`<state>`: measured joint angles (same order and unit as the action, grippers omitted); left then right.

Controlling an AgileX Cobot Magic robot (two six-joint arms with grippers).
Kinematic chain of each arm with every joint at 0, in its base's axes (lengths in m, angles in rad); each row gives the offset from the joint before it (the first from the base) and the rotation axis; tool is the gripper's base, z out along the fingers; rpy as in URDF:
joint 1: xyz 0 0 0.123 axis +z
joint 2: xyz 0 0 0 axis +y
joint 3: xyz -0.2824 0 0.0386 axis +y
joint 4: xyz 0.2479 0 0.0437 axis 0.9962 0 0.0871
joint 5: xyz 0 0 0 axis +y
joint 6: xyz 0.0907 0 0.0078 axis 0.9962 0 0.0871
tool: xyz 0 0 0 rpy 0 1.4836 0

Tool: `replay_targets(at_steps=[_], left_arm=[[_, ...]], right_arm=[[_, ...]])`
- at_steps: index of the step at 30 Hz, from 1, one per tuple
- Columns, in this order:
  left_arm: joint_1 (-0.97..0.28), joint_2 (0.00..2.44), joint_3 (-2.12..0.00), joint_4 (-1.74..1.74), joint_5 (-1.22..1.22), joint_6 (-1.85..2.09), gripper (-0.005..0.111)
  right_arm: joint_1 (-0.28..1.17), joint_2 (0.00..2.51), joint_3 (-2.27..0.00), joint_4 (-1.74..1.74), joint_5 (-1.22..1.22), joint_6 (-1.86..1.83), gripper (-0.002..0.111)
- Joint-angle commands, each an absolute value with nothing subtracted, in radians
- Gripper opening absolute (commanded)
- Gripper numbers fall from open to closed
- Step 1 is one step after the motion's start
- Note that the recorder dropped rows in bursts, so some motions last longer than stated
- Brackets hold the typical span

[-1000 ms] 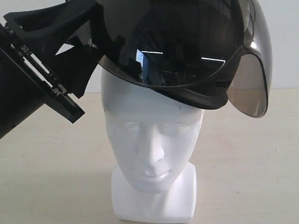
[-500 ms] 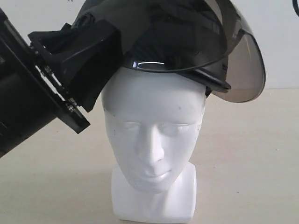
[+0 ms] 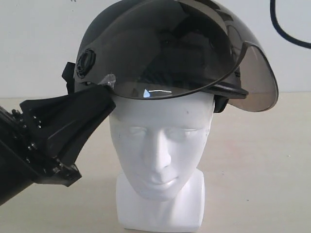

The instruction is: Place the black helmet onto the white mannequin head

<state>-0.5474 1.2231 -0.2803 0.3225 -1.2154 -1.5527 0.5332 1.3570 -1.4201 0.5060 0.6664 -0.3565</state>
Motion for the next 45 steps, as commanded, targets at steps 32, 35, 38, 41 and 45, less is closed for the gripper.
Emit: replay_targets(at_steps=[32, 35, 38, 41, 45], left_arm=[[-0.541, 0.673, -0.706, -0.070, -0.082, -0.329, 0.004], [-0.541, 0.789, -0.844, -0.070, 0.013, -0.238, 0.004], [-0.541, 0.888, -0.940, -0.063, 0.075, -0.208, 0.004], [-0.541, 0.992, -1.018, -0.063, 0.148, -0.175, 0.004], [-0.541, 1.092, -1.088, -0.063, 0.213, -0.148, 0.004]], right_arm=[[0.550, 1.378, -1.385, 0.390, 0.920, -0.324, 0.000], [0.550, 1.378, -1.385, 0.384, 0.945, -0.321, 0.000], [0.550, 1.378, -1.385, 0.384, 0.960, -0.321, 0.000], [0.550, 1.378, -1.385, 0.384, 0.978, -0.321, 0.000], [0.550, 1.378, -1.385, 0.384, 1.029, -0.323, 0.000]])
